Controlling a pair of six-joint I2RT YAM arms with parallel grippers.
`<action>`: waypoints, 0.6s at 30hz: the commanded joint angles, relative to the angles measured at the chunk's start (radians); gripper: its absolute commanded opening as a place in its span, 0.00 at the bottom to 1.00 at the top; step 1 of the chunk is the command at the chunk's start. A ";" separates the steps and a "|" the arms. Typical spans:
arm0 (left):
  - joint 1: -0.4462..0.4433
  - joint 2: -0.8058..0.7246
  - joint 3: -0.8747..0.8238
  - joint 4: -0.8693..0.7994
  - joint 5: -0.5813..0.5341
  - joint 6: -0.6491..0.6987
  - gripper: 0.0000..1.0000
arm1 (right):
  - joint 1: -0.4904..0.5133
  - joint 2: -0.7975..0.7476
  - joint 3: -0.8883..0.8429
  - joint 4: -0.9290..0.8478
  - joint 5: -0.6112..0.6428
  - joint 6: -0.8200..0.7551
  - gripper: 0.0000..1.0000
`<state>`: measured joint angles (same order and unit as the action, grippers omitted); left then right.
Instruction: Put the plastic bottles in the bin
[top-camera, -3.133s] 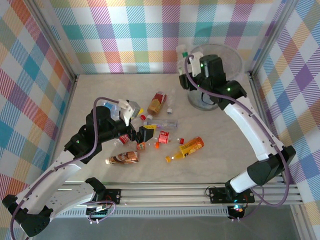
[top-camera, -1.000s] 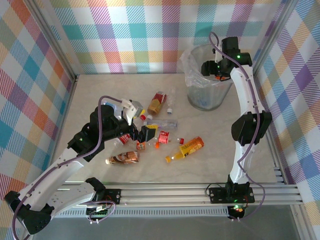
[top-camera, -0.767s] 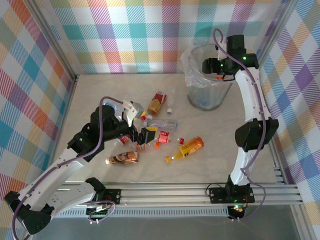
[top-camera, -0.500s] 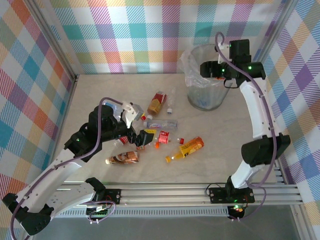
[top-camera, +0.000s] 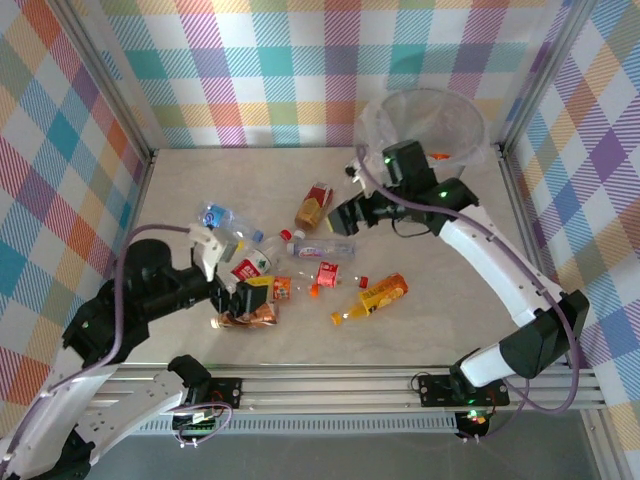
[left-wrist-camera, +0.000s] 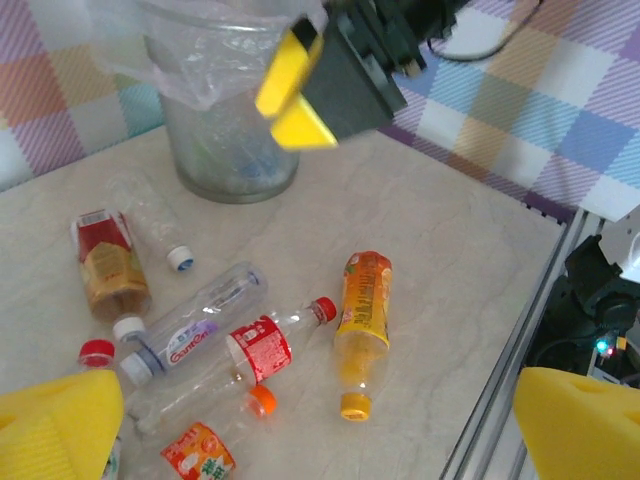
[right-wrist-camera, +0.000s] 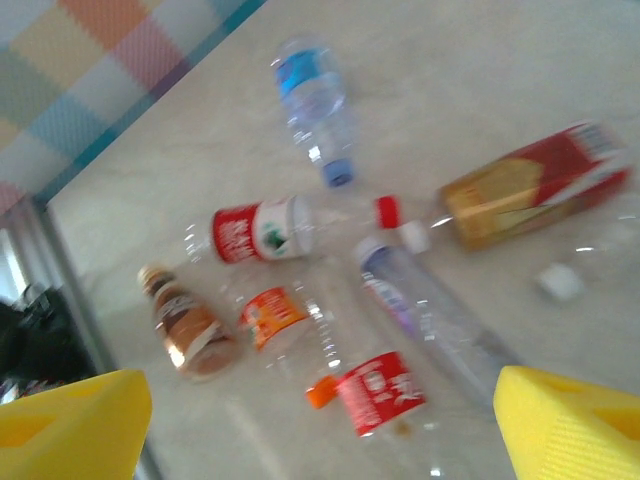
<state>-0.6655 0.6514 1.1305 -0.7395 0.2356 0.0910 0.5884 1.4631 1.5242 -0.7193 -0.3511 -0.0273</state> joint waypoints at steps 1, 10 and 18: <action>-0.014 -0.037 0.008 -0.032 -0.082 -0.063 1.00 | 0.074 -0.022 -0.050 0.063 -0.059 -0.009 0.89; -0.015 0.064 0.122 -0.075 -0.162 -0.152 1.00 | 0.265 0.119 -0.116 0.165 -0.068 -0.009 0.88; -0.014 0.068 0.233 -0.169 -0.283 -0.290 1.00 | 0.364 0.276 -0.120 0.312 -0.086 0.024 0.87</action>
<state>-0.6674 0.7383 1.3174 -0.8463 0.0395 -0.1200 0.9268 1.7100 1.4166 -0.5014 -0.4023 -0.0147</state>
